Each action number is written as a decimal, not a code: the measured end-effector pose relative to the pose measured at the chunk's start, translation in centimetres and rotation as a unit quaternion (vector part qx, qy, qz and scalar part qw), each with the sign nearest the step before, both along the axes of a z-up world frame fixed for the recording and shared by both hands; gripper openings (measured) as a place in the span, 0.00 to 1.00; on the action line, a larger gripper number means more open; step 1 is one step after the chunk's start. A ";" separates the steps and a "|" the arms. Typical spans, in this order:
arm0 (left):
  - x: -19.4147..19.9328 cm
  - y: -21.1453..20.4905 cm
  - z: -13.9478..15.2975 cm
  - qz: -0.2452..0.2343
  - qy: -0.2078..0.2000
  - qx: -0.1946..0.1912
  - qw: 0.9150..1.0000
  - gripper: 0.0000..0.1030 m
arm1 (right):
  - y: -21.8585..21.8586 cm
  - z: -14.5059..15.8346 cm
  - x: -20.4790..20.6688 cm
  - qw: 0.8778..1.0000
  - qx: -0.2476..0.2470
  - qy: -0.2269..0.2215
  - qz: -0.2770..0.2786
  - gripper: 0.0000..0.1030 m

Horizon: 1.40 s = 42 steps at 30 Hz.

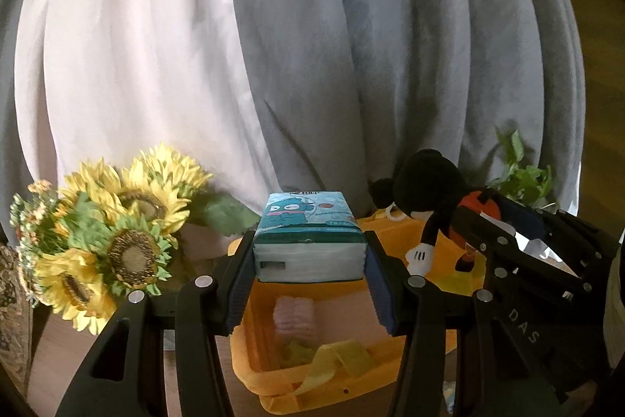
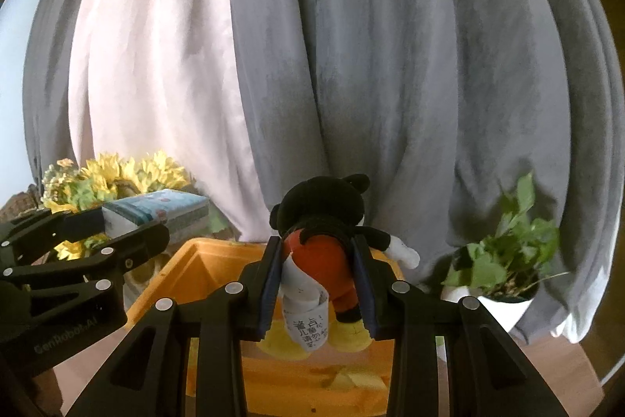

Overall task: Organize soft objects
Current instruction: 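Open the left tool to drop the tissue pack while the right tool drops Mickey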

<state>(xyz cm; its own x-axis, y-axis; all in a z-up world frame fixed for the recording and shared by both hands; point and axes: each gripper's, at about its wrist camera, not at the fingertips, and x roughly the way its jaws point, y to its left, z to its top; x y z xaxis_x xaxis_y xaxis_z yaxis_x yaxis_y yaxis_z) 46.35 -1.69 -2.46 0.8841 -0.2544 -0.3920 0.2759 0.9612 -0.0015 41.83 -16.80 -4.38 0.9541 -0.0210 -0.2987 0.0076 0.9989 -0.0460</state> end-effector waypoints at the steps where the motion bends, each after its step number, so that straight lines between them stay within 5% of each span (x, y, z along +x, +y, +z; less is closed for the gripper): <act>1: 0.3 0.0 -0.3 0.000 0.003 0.000 1.000 0.50 | -0.1 -0.3 0.5 1.000 0.002 0.004 0.001 0.35; 22: 5.4 -2.8 -5.9 -0.025 0.075 0.014 0.997 0.51 | -1.8 -6.4 7.1 0.996 0.022 0.083 -0.012 0.36; 24: 5.6 -2.9 -6.2 -0.024 0.080 0.015 0.996 0.57 | -1.9 -6.6 7.3 0.996 0.022 0.089 -0.014 0.39; 25: 5.6 -2.9 -6.3 -0.023 0.080 0.016 0.996 0.66 | -2.0 -6.8 7.4 0.995 0.022 0.091 -0.016 0.41; 29: 5.2 -2.8 -6.1 -0.010 0.070 0.023 0.997 0.68 | -2.3 -6.9 7.5 0.995 0.015 0.092 -0.034 0.57; 42: 1.9 -1.3 -3.9 0.016 0.061 0.014 0.998 0.70 | -3.0 -4.7 4.3 0.995 0.021 0.078 -0.055 0.58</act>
